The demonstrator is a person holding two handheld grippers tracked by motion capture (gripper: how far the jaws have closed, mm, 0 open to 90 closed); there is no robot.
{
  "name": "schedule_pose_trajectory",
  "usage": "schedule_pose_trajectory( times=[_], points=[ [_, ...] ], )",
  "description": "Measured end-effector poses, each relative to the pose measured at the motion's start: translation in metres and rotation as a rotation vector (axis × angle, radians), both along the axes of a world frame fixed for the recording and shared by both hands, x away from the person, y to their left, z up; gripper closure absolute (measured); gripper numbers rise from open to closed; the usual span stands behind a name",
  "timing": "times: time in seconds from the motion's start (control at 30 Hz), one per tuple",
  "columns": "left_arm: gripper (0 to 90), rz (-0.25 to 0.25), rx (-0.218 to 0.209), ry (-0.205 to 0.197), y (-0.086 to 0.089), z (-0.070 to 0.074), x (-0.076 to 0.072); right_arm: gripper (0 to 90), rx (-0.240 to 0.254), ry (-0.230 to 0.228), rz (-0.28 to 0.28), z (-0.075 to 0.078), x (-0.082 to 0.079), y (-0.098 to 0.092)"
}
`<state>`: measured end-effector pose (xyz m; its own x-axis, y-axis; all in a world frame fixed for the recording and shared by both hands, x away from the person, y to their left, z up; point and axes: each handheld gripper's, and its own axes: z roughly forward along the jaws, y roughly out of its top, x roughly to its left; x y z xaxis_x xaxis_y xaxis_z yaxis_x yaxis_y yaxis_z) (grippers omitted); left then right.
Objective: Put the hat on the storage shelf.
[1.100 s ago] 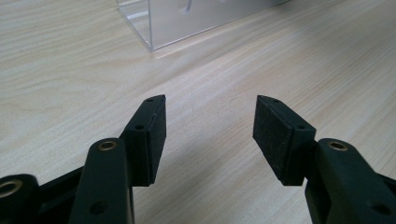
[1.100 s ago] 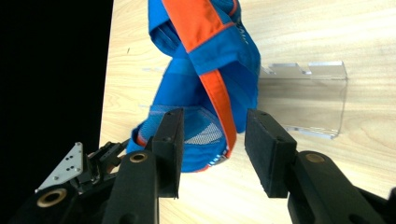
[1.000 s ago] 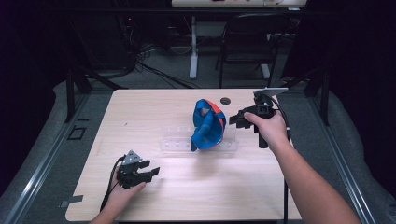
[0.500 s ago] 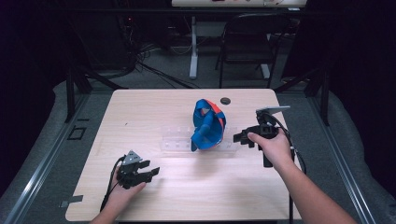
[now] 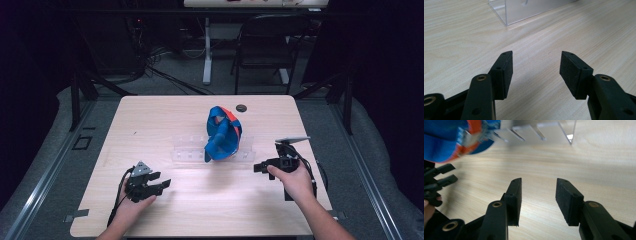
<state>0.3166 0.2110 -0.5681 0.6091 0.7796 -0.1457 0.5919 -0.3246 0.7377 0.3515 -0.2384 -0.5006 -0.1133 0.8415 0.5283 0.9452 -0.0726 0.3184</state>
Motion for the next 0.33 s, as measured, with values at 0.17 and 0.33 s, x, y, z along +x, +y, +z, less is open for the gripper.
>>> schedule_pose_trajectory(
  times=[0.17,0.33],
  points=[
    [45.3,-0.011,0.004,0.007,-0.002,-0.001,0.000,57.1,0.010,-0.014,-0.012,-0.017,-0.011,-0.004],
    [46.2,-0.028,-0.007,0.016,-0.011,0.000,-0.001,54.3,-0.062,-0.134,-0.001,-0.028,-0.031,-0.002]
  ],
)
